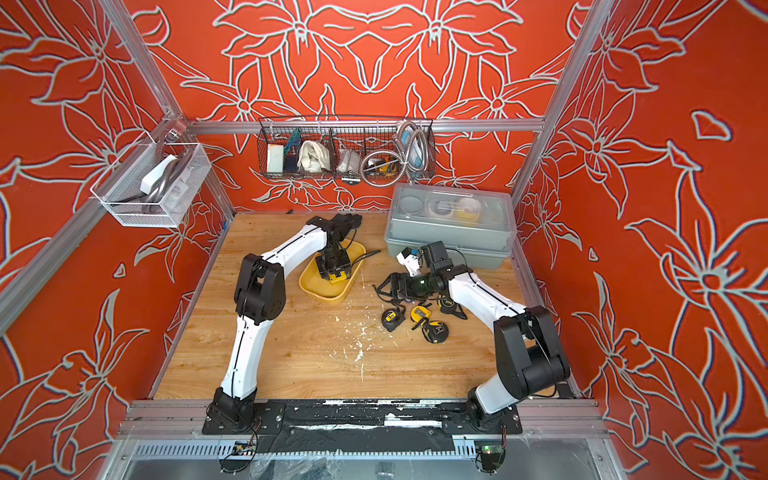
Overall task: Take the tape measure out of the storage box
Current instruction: Pick up the tape measure from the storage box.
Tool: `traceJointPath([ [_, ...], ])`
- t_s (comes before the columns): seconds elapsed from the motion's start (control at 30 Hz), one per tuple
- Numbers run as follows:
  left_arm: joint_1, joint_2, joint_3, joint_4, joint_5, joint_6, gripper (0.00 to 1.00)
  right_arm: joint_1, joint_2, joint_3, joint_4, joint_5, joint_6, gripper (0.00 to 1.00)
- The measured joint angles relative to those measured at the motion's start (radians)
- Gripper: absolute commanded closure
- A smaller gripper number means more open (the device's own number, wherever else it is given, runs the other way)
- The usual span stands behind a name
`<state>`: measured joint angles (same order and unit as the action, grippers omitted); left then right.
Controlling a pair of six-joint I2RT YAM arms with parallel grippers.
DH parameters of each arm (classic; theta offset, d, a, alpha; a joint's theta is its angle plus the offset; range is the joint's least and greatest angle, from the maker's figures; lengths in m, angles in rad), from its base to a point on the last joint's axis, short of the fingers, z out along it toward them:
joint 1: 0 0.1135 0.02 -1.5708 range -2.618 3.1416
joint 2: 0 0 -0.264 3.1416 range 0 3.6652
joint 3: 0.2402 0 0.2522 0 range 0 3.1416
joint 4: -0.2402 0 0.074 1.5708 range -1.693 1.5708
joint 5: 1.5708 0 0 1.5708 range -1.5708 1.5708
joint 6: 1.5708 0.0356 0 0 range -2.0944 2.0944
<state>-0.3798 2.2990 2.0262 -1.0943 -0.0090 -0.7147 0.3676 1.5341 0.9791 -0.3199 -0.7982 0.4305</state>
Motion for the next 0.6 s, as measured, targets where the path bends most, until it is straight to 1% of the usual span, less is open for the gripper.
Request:
traceJointPath([
  [0.17, -0.002, -0.087, -0.003, 0.003, 0.008, 0.154, 0.51, -0.012, 0.035, 0.002, 0.086, -0.07, 0.061, 0.0],
  [0.3, -0.013, -0.121, -0.009, -0.005, 0.011, 0.272, 0.51, -0.06, 0.072, 0.005, 0.162, -0.141, 0.145, 0.0],
  [0.43, -0.035, -0.154, -0.06, -0.007, 0.012, 0.387, 0.51, -0.094, 0.13, 0.066, 0.196, -0.209, 0.211, 0.0],
  [0.6, -0.086, -0.22, -0.132, -0.008, 0.015, 0.53, 0.52, -0.094, 0.178, 0.132, 0.238, -0.272, 0.261, 0.0],
])
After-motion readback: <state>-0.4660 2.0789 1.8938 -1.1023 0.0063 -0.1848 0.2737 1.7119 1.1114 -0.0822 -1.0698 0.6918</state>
